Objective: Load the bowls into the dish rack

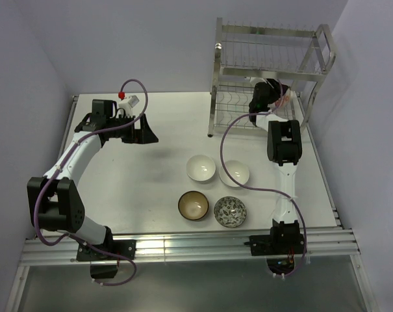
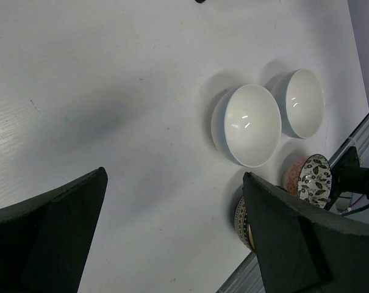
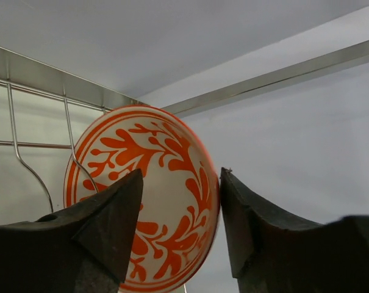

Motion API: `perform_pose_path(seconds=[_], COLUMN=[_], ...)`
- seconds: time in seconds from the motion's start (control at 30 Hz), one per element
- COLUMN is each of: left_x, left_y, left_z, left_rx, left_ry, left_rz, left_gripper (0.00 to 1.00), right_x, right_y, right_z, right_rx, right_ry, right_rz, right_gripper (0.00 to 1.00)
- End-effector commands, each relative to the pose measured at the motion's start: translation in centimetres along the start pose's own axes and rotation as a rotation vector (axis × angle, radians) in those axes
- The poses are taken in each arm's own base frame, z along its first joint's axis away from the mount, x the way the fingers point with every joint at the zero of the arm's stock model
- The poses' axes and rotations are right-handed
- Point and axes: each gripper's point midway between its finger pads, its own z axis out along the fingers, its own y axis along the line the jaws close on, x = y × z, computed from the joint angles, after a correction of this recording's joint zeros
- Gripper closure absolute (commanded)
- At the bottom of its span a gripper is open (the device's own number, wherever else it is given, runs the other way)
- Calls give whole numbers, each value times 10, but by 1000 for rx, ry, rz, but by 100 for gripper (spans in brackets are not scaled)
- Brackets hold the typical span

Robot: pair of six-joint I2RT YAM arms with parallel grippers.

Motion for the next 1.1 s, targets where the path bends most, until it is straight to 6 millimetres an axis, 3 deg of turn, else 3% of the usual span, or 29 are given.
perform_pose_path(seconds=[0.0,0.17,0.53,1.07], left_x=[-9,-9,-10,-23], left_y=[-5,-7,-10,-15], left_z=[-4,-6,-9,-16], left_rx=[19,20,22,17], left_ry=[-28,-33,-38,-66], left_rz=[25,26,33,66], left_gripper=[1,0,1,1], right_x=[-26,-22,-18,-2], right_y=[-43,-44,-60,-58], right_z=[-8,-13,-29,-57], right_rx=[56,40,-5,-89], right_ry=[-38,-26,-12,-1], right_rz=[76,83,105,102], right_gripper=[37,20,12,8])
